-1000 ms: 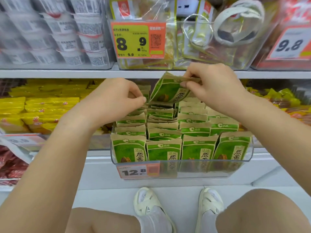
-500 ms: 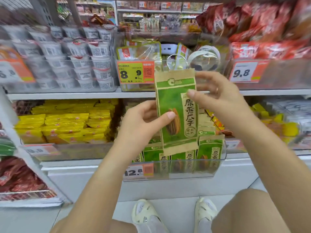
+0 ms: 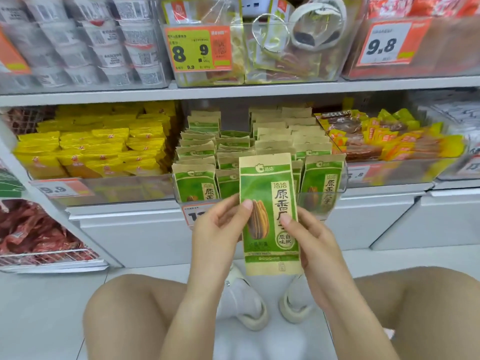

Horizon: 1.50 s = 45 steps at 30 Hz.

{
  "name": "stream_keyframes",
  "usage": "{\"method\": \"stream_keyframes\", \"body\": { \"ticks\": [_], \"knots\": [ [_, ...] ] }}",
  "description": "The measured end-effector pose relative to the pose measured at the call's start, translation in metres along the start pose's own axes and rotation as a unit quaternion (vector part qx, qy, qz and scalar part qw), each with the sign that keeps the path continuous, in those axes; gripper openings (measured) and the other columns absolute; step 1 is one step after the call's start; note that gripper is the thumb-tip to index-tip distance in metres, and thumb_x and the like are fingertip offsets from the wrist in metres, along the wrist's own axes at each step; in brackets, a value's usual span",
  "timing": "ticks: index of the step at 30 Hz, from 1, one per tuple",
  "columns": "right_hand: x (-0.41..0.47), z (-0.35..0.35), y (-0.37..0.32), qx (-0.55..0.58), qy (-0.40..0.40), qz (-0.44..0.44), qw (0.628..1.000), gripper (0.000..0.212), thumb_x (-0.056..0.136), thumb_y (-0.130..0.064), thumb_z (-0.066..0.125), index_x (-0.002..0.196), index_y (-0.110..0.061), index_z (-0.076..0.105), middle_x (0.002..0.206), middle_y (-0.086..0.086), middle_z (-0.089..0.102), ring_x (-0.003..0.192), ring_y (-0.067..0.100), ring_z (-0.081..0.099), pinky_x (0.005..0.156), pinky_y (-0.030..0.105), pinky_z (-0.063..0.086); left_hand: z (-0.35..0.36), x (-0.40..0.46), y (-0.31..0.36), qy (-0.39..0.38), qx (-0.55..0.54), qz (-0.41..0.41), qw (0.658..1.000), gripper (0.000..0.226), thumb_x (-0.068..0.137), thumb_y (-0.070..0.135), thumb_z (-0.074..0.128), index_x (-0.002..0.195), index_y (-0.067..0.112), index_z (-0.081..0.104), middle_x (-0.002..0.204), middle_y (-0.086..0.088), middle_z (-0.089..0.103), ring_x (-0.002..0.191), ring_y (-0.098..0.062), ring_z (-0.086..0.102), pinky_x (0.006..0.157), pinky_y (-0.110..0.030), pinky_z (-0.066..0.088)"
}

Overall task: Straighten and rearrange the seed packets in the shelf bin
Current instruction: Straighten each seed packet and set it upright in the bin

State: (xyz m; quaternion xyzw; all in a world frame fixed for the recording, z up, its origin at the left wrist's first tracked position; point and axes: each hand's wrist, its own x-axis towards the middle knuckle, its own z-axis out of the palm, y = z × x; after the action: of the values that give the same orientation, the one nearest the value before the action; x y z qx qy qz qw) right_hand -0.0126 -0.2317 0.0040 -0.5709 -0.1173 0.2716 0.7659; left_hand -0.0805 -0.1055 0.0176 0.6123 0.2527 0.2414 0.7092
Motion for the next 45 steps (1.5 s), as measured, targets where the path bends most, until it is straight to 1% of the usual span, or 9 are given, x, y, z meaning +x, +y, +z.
{"method": "stream_keyframes", "body": {
  "ticks": [5, 11, 14, 18, 25, 33, 36, 42, 45],
  "knots": [
    [-0.011, 0.004, 0.016, -0.140, 0.051, -0.109, 0.983, 0.025, 0.085, -0.019, 0.071, 0.108, -0.026, 0.067, 0.098, -0.007, 0.074, 0.092, 0.012, 0.068, 0.079, 0.027, 0.054, 0.012, -0.013, -0.021, 0.057, -0.001, 0.026, 0.998, 0.031, 0.078, 0.028, 0.078, 0.100, 0.019, 0.059, 0.104, 0.000, 0.072, 0.101, -0.016, 0.068, 0.074, -0.020, 0.053],
    [-0.019, 0.002, 0.024, -0.296, 0.033, -0.129, 0.946, 0.044, 0.071, -0.050, 0.063, 0.113, -0.036, 0.065, 0.102, -0.011, 0.069, 0.094, 0.008, 0.065, 0.078, 0.028, 0.052, 0.023, -0.018, -0.025, 0.046, -0.026, -0.008, 0.999, 0.053, 0.064, 0.044, 0.079, 0.104, 0.021, 0.053, 0.088, 0.021, 0.069, 0.091, -0.008, 0.068, 0.071, -0.019, 0.050],
    [-0.022, 0.000, 0.025, -0.213, -0.023, -0.123, 0.969, 0.047, 0.076, -0.040, 0.064, 0.120, -0.021, 0.066, 0.112, -0.004, 0.070, 0.108, 0.011, 0.063, 0.091, 0.028, 0.048, 0.019, -0.019, -0.028, 0.042, -0.064, -0.022, 0.997, 0.047, 0.066, 0.042, 0.078, 0.098, 0.015, 0.055, 0.084, 0.015, 0.067, 0.082, -0.009, 0.067, 0.074, -0.025, 0.053],
    [-0.014, 0.003, 0.015, -0.090, 0.002, -0.062, 0.994, 0.030, 0.078, -0.033, 0.062, 0.097, -0.009, 0.067, 0.090, -0.004, 0.071, 0.088, 0.005, 0.066, 0.074, 0.014, 0.048, 0.012, -0.021, -0.033, -0.010, -0.092, -0.059, 0.994, 0.053, 0.064, 0.052, 0.078, 0.094, 0.012, 0.060, 0.087, 0.000, 0.068, 0.081, -0.017, 0.066, 0.089, -0.044, 0.052],
    [-0.006, 0.013, 0.008, -0.054, 0.000, 0.027, 0.998, 0.030, 0.076, -0.042, 0.064, 0.083, -0.014, 0.059, 0.081, 0.002, 0.066, 0.080, 0.012, 0.066, 0.075, 0.025, 0.049, 0.013, -0.026, -0.024, -0.018, -0.125, -0.061, 0.990, 0.063, 0.073, 0.046, 0.068, 0.104, -0.008, 0.056, 0.083, -0.009, 0.066, 0.079, -0.023, 0.065, 0.073, -0.032, 0.053],
    [-0.008, 0.013, 0.001, -0.003, 0.072, 0.013, 0.997, 0.021, 0.087, -0.027, 0.064, 0.088, -0.006, 0.062, 0.077, 0.004, 0.068, 0.072, 0.010, 0.064, 0.059, 0.018, 0.050, 0.008, -0.025, -0.037, -0.112, -0.062, -0.067, 0.989, 0.056, 0.072, 0.033, 0.077, 0.115, 0.004, 0.054, 0.111, -0.002, 0.070, 0.107, -0.016, 0.065, 0.088, -0.027, 0.051],
    [-0.006, 0.009, -0.002, 0.007, 0.087, -0.001, 0.996, 0.017, 0.088, -0.025, 0.063, 0.086, -0.008, 0.060, 0.075, 0.003, 0.066, 0.070, 0.011, 0.063, 0.059, 0.016, 0.049, 0.007, -0.029, -0.041, -0.139, -0.078, -0.088, 0.983, 0.056, 0.072, 0.026, 0.074, 0.117, 0.003, 0.051, 0.106, 0.002, 0.072, 0.093, -0.009, 0.069, 0.077, -0.020, 0.051],
    [-0.011, 0.003, 0.010, -0.016, 0.011, 0.013, 1.000, 0.035, 0.072, -0.038, 0.072, 0.094, -0.013, 0.060, 0.092, 0.002, 0.068, 0.088, 0.013, 0.064, 0.082, 0.027, 0.053, 0.007, -0.027, -0.038, -0.069, -0.105, -0.071, 0.989, 0.046, 0.072, 0.030, 0.073, 0.107, 0.006, 0.056, 0.100, 0.001, 0.074, 0.088, -0.011, 0.070, 0.087, -0.033, 0.054],
    [-0.019, 0.000, 0.018, -0.029, -0.033, 0.019, 0.999, 0.029, 0.070, -0.028, 0.070, 0.089, -0.012, 0.055, 0.084, -0.008, 0.064, 0.081, 0.006, 0.061, 0.074, 0.015, 0.049, 0.004, -0.025, -0.034, -0.024, -0.130, -0.055, 0.990, 0.041, 0.072, 0.033, 0.073, 0.103, 0.011, 0.057, 0.100, 0.000, 0.073, 0.092, -0.015, 0.070, 0.093, -0.036, 0.053]
  ]
}}
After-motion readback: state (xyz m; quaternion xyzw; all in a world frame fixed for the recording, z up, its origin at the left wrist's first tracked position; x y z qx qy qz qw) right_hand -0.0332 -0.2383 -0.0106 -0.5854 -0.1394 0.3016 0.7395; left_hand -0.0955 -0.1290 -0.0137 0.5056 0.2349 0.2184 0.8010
